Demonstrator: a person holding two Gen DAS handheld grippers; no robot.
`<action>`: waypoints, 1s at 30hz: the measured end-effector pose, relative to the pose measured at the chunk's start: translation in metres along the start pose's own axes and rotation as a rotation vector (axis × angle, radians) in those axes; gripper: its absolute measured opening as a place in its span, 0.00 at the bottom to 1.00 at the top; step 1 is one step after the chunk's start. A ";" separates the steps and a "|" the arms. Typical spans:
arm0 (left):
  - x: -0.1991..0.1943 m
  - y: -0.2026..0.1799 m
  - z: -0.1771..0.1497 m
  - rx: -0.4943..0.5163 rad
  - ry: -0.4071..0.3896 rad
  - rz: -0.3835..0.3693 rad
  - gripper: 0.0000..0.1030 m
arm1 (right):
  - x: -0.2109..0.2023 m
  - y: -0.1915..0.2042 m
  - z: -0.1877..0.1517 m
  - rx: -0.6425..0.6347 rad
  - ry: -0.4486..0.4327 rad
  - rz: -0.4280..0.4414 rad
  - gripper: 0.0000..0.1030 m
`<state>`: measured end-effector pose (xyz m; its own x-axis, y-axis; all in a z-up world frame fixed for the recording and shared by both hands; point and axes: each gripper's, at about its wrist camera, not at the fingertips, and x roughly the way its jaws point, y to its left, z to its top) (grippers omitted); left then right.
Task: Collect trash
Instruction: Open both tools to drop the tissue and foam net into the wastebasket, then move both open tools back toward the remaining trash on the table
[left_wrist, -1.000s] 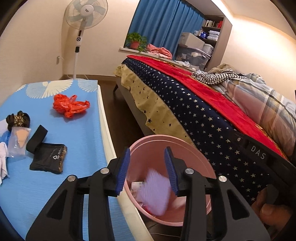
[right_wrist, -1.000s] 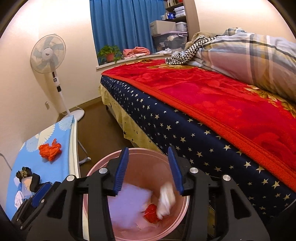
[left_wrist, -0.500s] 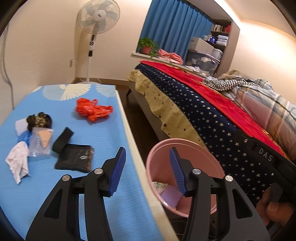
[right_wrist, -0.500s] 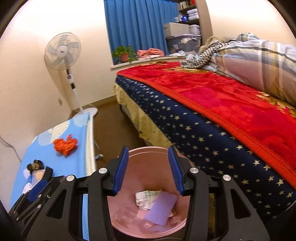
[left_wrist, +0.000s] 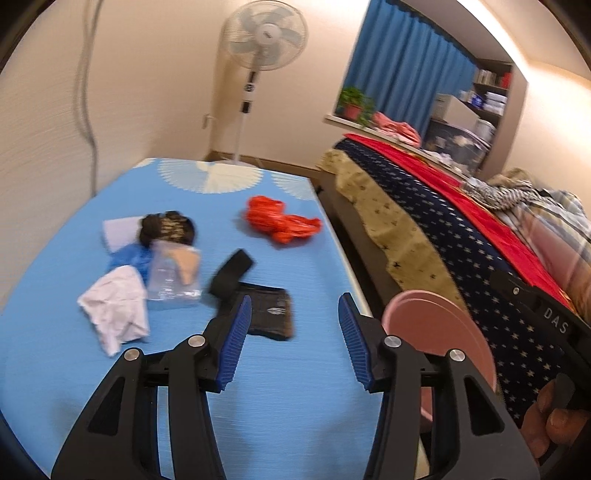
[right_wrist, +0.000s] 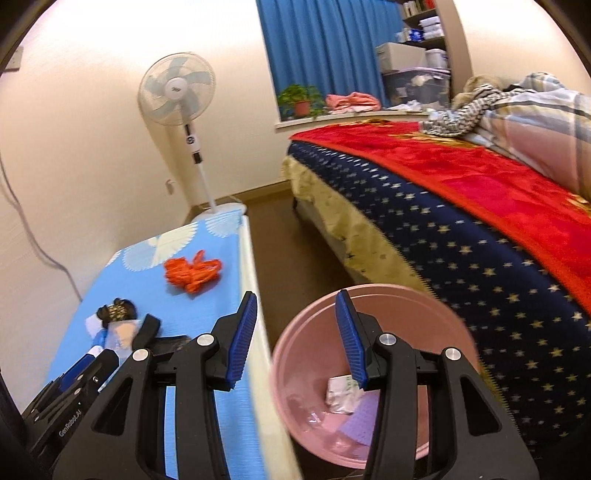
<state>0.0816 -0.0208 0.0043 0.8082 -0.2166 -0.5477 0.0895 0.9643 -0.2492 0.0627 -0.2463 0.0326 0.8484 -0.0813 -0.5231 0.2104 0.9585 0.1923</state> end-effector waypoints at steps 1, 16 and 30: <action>0.000 0.004 0.000 -0.006 -0.003 0.013 0.47 | 0.002 0.004 -0.001 -0.005 0.004 0.011 0.44; 0.005 0.062 -0.004 -0.124 -0.036 0.193 0.46 | 0.062 0.068 -0.031 -0.045 0.137 0.204 0.44; 0.019 0.114 -0.009 -0.240 -0.028 0.371 0.46 | 0.122 0.111 -0.063 -0.064 0.287 0.253 0.44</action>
<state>0.1018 0.0832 -0.0417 0.7761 0.1447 -0.6138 -0.3446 0.9125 -0.2206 0.1589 -0.1327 -0.0626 0.6974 0.2312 -0.6783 -0.0269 0.9543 0.2976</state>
